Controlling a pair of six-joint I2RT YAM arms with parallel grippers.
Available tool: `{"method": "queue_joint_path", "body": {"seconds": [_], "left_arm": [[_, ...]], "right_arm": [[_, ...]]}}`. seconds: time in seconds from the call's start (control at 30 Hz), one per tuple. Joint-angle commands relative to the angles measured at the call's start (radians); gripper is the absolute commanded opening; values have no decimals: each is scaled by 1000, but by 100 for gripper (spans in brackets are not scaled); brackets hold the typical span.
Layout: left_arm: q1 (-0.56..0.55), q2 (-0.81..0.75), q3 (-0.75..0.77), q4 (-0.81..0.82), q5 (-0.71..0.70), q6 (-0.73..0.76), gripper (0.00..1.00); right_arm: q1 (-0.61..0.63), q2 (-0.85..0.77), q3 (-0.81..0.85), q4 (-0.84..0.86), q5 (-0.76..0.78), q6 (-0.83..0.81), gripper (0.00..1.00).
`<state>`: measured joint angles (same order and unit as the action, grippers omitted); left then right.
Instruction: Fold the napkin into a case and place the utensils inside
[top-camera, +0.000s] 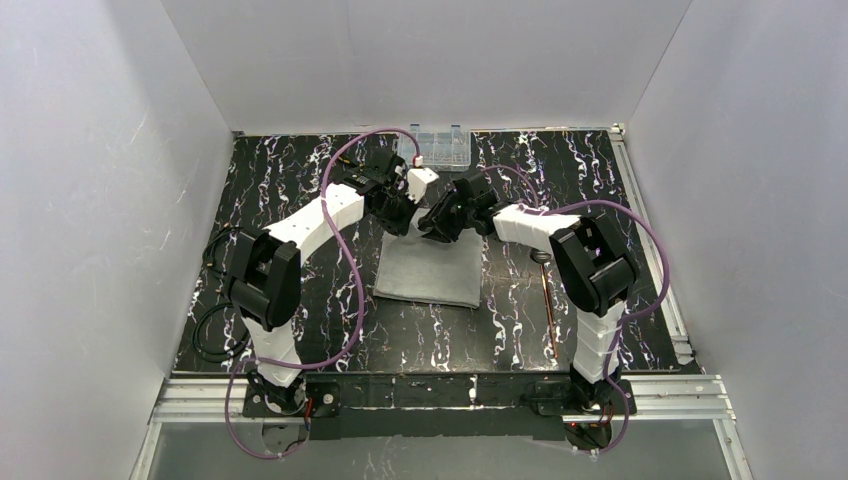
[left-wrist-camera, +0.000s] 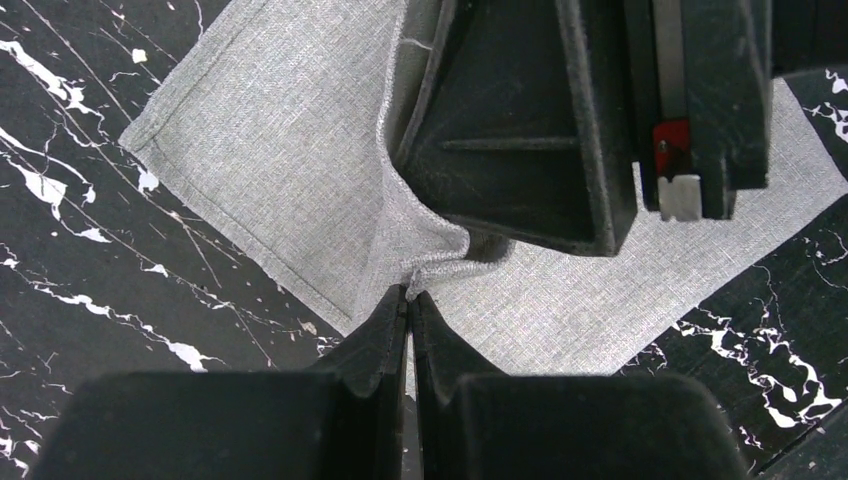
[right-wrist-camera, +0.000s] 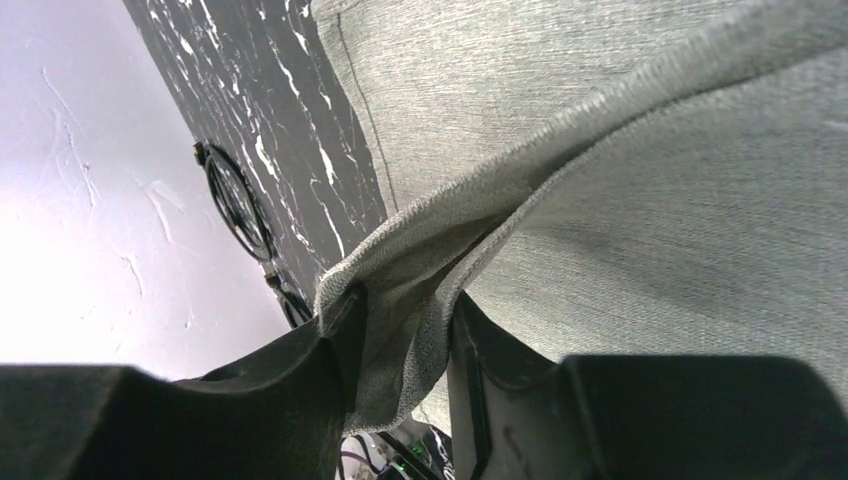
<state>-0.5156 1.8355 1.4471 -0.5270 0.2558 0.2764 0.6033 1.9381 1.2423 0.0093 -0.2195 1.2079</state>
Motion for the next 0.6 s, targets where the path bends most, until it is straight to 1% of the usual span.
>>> {"method": "queue_joint_path", "body": {"seconds": [0.0,0.03,0.07,0.17,0.2,0.23,0.33,0.4,0.47,0.5,0.57], "left_arm": [[0,-58,-17,1,-25,-8,0],[0,-58,-19,1,-26,-8,0],[0,-58,-20,1,-30,-9,3],[0,-67,-22,0,-57,-9,15],[1,-71,-21,0,-68,-8,18],[4,-78,-19,-5,-76,-8,21],[20,-86,7,-37,-77,-22,26],[38,-86,42,-66,-74,-43,36],[55,-79,80,-111,-75,-66,50],[64,-77,95,-127,-74,-73,55],[80,-84,100,-141,-67,-81,59]], "right_arm": [[4,-18,-6,58,-19,31,39],[5,-19,-6,59,-19,31,35],[5,-19,-6,60,-16,30,29],[5,-15,-6,59,-14,26,7],[5,-10,-6,57,-14,25,3],[5,-5,-6,56,-15,22,1],[5,6,-11,52,-18,10,1],[4,8,-17,50,-17,1,1],[5,12,-19,47,-18,-16,1],[5,16,-12,39,-22,-30,1],[5,30,8,8,-29,-63,1]]}}
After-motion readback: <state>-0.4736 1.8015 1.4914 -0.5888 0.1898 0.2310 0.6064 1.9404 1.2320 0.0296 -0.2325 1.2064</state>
